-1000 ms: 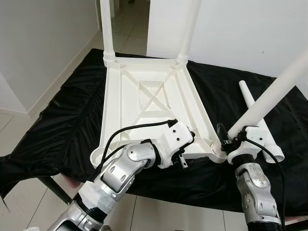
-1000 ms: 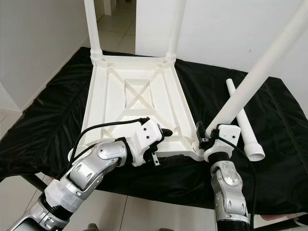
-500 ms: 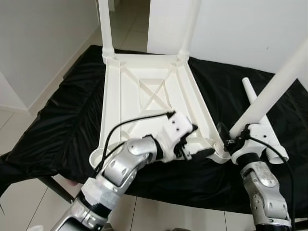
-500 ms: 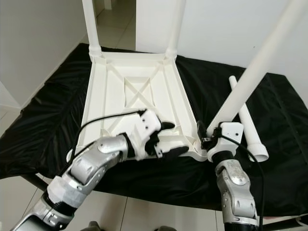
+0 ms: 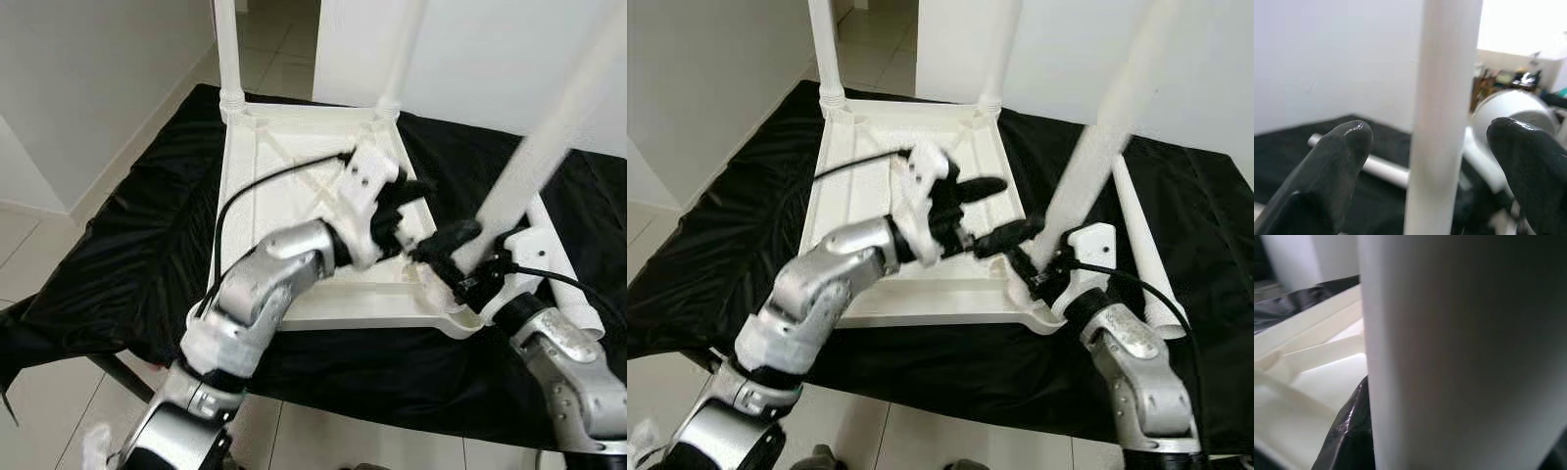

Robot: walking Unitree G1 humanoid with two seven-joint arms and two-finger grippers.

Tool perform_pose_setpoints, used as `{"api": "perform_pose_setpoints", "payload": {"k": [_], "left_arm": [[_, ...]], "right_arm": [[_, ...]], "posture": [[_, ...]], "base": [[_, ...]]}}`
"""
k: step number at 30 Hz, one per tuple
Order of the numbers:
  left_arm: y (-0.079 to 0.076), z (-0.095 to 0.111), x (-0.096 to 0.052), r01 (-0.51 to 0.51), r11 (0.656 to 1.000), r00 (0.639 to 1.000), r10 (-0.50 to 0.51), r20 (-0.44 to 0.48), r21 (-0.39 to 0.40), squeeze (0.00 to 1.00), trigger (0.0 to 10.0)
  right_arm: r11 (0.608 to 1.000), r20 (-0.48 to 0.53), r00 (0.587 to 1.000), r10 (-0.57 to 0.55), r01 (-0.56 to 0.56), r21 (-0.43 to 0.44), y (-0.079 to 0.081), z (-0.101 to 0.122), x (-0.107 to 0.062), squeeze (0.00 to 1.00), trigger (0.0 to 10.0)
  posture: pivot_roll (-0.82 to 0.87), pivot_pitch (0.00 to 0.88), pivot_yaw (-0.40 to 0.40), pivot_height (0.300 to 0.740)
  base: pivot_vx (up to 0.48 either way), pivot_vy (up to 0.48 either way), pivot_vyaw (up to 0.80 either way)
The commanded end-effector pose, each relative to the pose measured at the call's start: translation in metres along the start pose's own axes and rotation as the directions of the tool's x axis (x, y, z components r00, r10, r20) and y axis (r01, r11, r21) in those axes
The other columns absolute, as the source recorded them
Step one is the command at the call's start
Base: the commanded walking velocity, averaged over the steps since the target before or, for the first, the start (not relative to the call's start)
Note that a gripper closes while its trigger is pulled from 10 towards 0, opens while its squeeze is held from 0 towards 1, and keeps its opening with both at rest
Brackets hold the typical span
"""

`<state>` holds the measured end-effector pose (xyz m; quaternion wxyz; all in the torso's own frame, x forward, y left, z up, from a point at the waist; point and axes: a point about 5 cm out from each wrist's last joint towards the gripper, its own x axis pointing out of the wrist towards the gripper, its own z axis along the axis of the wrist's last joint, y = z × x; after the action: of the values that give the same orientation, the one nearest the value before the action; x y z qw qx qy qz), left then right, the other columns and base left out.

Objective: Building children table

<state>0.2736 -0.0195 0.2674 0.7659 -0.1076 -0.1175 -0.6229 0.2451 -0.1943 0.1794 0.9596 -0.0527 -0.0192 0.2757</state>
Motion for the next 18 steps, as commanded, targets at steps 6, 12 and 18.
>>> {"api": "perform_pose_setpoints", "payload": {"k": [6, 12, 18], "left_arm": [[-0.007, 0.01, 0.004, 0.113, 0.993, 0.993, -0.112, 0.03, -0.035, 0.0, 10.0], [-0.004, 0.014, 0.005, 0.125, 0.992, 0.992, -0.125, 0.02, -0.019, 0.0, 10.0], [-0.003, 0.012, 0.005, 0.128, 0.992, 0.992, -0.128, -0.004, -0.022, 0.0, 10.0]], "right_arm": [[0.989, -0.077, 0.987, 0.142, -0.144, -0.022, 0.008, 0.001, -0.003, 0.0, 10.0], [0.967, -0.171, 0.953, 0.249, -0.256, -0.016, 0.015, -0.004, -0.007, 0.0, 10.0], [0.952, -0.203, 0.932, 0.299, -0.305, 0.002, 0.02, -0.005, -0.01, 0.0, 10.0]], "posture": [[0.01, 0.0, -0.035, 0.74], [0.01, 0.0, -0.032, 0.74], [0.01, 0.0, -0.036, 0.74]], "base": [[0.0, 0.0, 0.0], [0.0, 0.0, 0.0], [0.0, 0.0, 0.0]]}}
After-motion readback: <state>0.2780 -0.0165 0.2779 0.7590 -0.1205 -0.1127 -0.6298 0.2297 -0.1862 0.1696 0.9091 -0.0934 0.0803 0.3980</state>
